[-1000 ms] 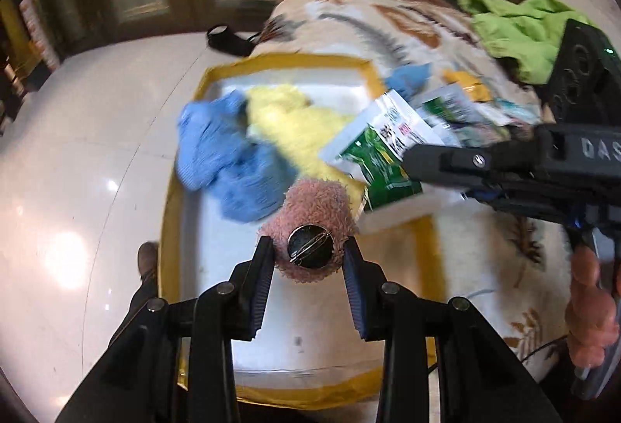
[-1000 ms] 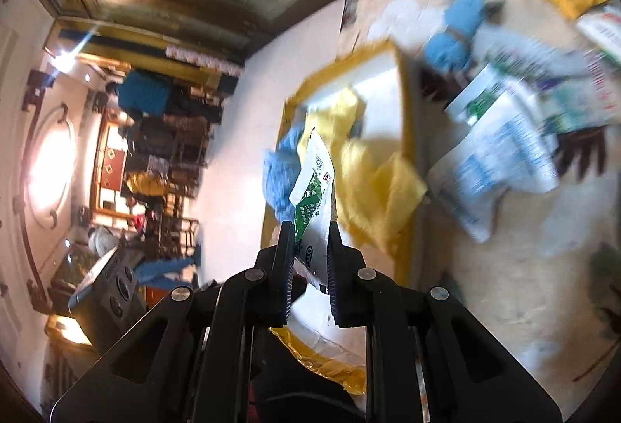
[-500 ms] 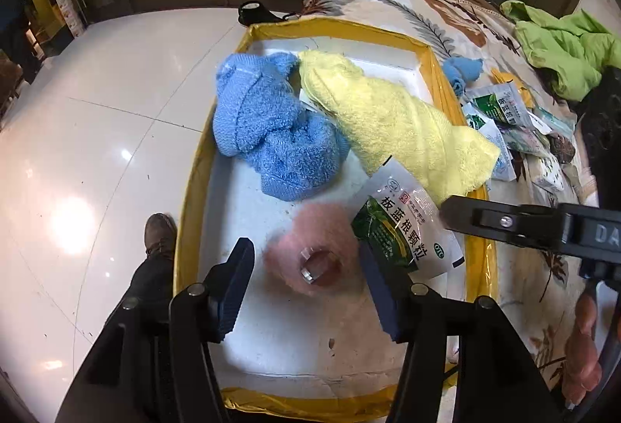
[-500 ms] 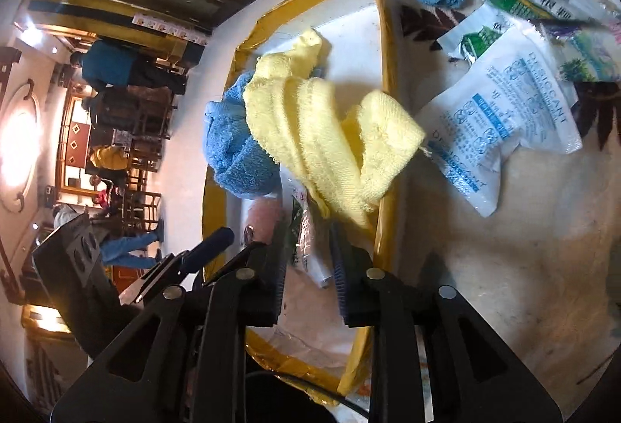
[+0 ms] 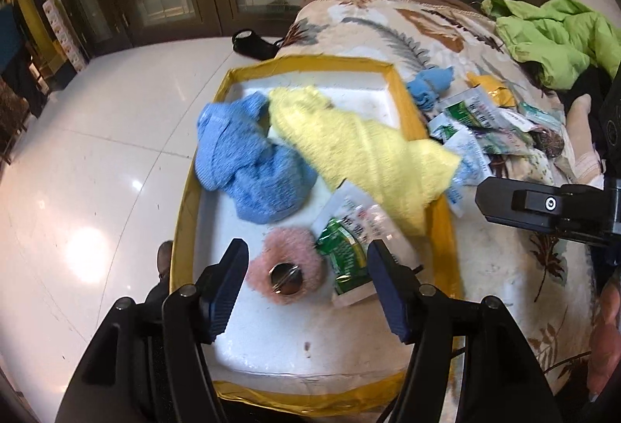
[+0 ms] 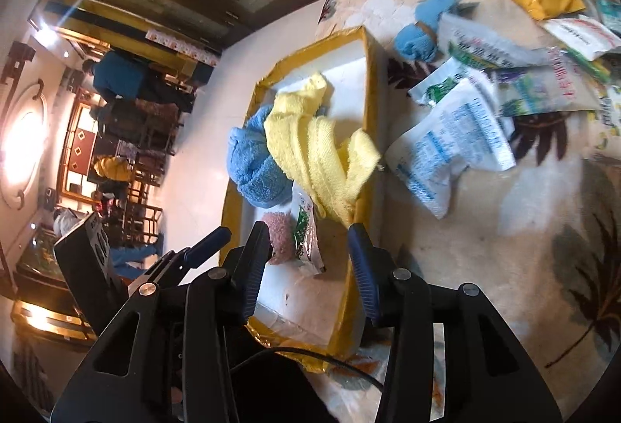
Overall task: Organize soft objects
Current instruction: 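Carry the pink ball and green packet into the tray and release both, then grasp the white desiccant packet with the left gripper while the right gripper grasps a clear packet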
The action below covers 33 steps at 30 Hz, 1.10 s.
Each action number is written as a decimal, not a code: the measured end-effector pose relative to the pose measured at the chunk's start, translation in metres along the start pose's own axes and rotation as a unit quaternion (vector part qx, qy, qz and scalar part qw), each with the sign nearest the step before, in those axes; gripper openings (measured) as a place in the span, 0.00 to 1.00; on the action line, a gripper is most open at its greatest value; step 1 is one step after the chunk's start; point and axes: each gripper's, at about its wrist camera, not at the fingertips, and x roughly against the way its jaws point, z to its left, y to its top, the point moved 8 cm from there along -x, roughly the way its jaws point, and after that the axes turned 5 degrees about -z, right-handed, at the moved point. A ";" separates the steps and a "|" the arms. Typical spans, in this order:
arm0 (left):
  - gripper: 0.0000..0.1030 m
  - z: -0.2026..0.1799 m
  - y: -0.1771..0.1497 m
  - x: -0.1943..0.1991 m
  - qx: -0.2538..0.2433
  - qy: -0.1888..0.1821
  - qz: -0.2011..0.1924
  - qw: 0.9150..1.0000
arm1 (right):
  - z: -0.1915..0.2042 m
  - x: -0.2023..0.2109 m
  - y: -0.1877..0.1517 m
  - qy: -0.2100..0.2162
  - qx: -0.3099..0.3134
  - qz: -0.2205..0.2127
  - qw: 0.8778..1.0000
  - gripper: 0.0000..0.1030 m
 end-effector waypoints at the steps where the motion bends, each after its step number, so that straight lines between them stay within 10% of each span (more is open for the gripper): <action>1: 0.62 -0.003 0.001 0.002 -0.002 -0.001 -0.003 1.000 | -0.002 0.005 0.001 -0.001 0.001 -0.004 1.000 0.41; 22: 0.62 -0.108 0.025 -0.010 -0.067 -0.074 -0.002 0.995 | -0.109 0.113 0.014 -0.044 -0.096 -0.093 0.990 0.41; 33: 0.62 -0.154 0.028 -0.051 -0.205 -0.114 0.038 0.971 | -0.141 0.129 0.014 -0.041 -0.135 -0.106 0.984 0.41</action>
